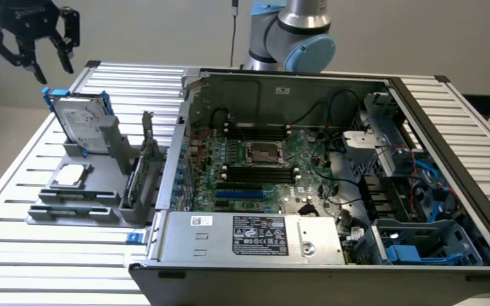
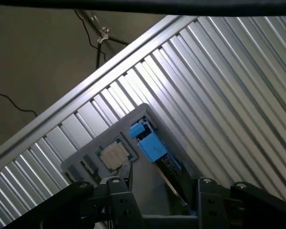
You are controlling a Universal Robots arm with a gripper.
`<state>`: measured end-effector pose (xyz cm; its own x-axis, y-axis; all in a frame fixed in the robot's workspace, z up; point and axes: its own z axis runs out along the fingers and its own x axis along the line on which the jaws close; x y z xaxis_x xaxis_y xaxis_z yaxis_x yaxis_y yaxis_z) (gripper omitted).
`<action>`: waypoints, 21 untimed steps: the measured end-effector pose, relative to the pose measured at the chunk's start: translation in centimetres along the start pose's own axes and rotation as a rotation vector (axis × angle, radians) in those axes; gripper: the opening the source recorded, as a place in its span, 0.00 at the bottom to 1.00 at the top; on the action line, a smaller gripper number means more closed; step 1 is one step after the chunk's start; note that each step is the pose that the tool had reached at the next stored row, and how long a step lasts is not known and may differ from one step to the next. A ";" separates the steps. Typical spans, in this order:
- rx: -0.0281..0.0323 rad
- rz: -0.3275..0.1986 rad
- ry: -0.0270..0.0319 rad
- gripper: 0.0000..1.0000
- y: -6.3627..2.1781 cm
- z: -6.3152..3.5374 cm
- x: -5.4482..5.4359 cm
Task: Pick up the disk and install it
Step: 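Pick up the disk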
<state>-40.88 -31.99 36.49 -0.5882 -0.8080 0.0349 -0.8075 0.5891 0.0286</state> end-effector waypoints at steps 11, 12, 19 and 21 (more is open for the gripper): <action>0.0042 -0.200 0.0016 0.53 -0.02 0.74 0.0; 0.0044 -0.218 0.0016 0.53 -0.02 0.80 0.0; 0.0062 -0.346 0.0013 0.53 -0.04 1.17 0.0; 0.0067 -0.382 0.0011 0.53 -0.04 1.29 0.0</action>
<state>-40.87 -31.99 35.21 -0.2451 -0.9692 0.0240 -0.9688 0.2458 0.0331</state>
